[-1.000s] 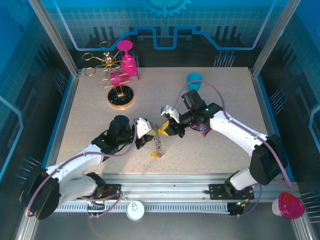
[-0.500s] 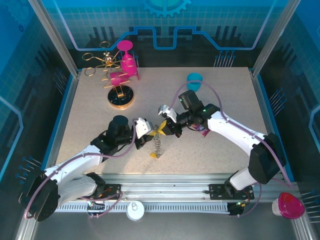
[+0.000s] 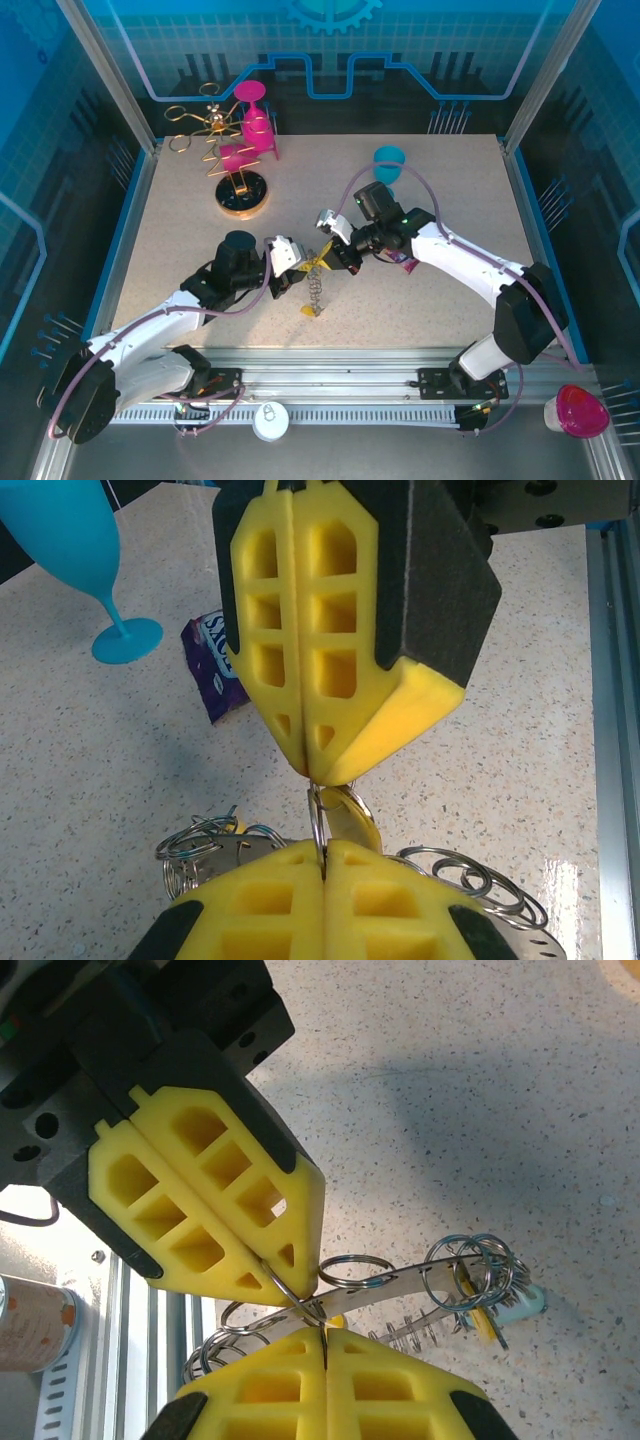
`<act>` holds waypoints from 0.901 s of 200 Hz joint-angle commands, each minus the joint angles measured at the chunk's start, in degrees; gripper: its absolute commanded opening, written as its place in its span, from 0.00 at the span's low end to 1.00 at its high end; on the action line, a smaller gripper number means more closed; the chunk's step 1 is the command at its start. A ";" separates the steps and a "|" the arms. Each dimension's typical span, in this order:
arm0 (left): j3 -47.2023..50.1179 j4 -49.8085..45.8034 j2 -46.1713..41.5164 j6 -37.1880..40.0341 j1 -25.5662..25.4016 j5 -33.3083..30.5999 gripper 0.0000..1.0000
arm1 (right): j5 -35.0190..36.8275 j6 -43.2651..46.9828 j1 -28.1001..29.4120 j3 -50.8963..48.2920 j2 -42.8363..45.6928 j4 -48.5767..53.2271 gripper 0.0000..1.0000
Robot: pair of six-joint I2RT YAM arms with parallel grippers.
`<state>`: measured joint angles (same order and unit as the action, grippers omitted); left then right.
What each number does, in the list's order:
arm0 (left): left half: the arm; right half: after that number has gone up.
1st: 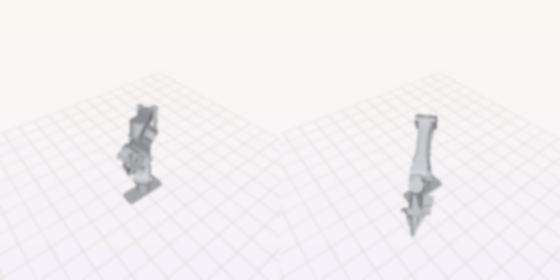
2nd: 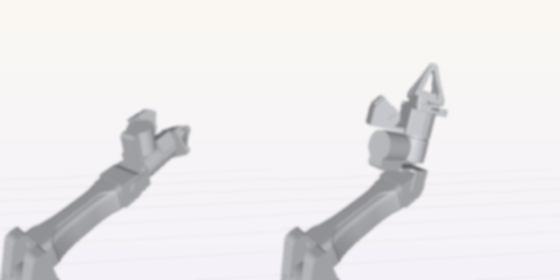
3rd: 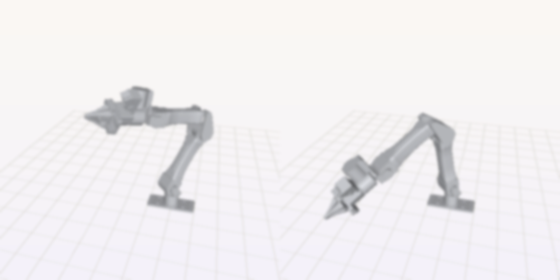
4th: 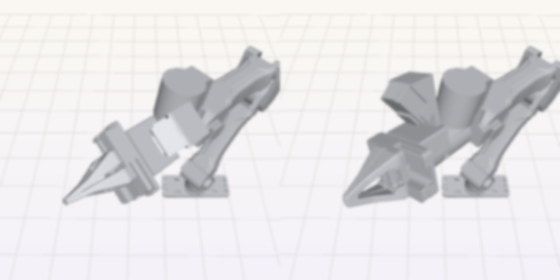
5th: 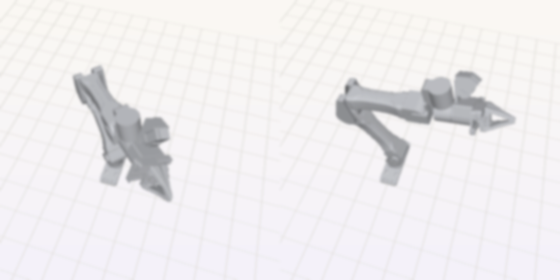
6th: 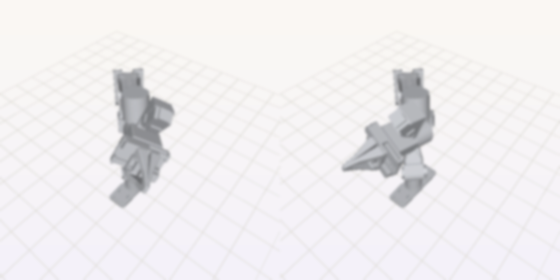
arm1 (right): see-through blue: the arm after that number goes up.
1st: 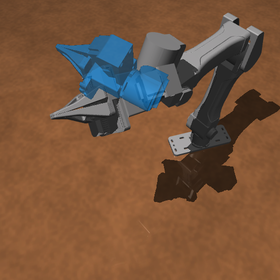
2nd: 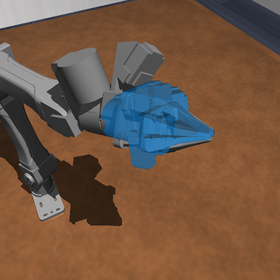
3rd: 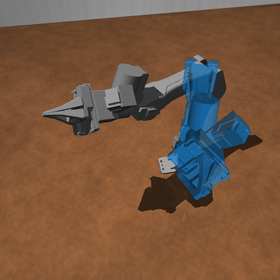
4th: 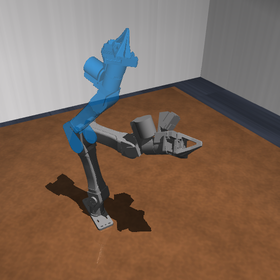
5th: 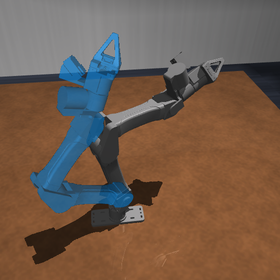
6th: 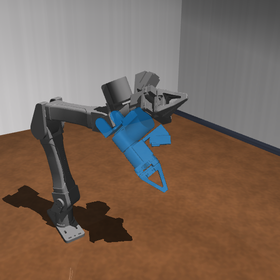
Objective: Put the keys on the keyring
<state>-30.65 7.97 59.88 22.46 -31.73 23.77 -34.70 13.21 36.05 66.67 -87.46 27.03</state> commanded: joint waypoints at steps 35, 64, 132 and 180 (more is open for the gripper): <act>0.03 2.58 -1.38 1.71 -0.84 2.43 0.00 | 1.24 -4.55 -0.20 1.28 -1.99 -2.07 0.00; 0.16 5.05 -1.43 1.39 -0.87 1.39 0.00 | 0.15 -5.85 -0.63 0.92 -2.56 -2.15 0.00; 0.81 8.48 -1.60 -1.17 -0.84 -0.47 0.00 | -1.82 -8.25 -2.37 -0.23 -0.38 -3.72 0.42; 3.66 16.40 -0.81 -8.19 -0.32 -0.04 0.00 | -8.21 -2.54 -7.77 -5.66 7.92 -9.54 0.49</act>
<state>-28.40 16.32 59.48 19.25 -31.94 21.89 -37.65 5.48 29.82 62.26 -83.81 21.71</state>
